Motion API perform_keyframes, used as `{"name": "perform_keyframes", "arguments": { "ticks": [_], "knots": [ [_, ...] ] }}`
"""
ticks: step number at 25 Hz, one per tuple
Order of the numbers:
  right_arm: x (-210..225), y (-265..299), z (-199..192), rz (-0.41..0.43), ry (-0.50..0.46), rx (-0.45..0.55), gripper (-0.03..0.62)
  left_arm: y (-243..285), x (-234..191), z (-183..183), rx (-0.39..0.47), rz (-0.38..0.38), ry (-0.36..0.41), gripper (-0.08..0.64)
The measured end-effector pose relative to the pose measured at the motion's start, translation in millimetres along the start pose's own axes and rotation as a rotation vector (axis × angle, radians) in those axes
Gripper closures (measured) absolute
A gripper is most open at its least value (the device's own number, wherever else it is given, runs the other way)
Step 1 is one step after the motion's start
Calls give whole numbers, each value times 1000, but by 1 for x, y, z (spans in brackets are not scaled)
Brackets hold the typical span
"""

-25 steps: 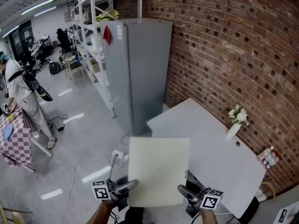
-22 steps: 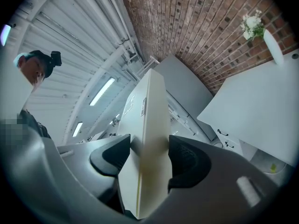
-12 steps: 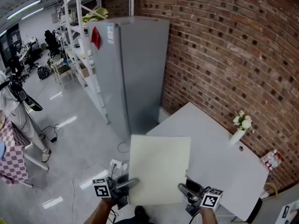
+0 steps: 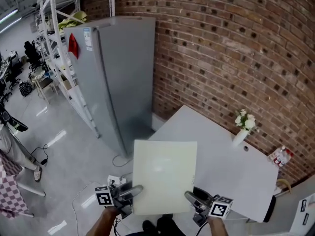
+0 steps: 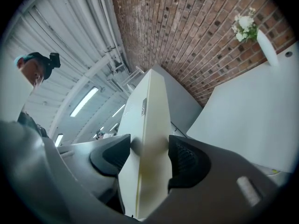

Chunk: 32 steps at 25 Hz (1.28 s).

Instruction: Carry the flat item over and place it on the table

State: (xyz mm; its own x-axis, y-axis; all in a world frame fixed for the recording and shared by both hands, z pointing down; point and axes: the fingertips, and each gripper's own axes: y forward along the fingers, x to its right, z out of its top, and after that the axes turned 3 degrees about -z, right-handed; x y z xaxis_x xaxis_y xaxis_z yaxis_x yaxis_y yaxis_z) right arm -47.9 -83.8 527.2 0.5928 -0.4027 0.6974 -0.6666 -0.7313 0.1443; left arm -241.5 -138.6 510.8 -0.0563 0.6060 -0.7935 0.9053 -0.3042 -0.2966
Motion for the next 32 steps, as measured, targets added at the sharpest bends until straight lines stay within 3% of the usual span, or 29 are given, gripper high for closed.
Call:
{"name": "perform_keyframes", "arguments": {
  "ticks": [4,17,24,32],
  "knots": [
    [24,-10,14,-51,28,57,353,31,-22,-1,-41,-25,-45,247],
    [138,-13,91,-137,83,126,356,173,-104,31,-204,-90,-52,247],
    [177,-26,133,-185,85,165,357,236,-133,31,-262,-105,-74,247],
    [208,-38,154,-263,114,200,359,283,-155,35,-315,-132,-110,249]
  ]
}}
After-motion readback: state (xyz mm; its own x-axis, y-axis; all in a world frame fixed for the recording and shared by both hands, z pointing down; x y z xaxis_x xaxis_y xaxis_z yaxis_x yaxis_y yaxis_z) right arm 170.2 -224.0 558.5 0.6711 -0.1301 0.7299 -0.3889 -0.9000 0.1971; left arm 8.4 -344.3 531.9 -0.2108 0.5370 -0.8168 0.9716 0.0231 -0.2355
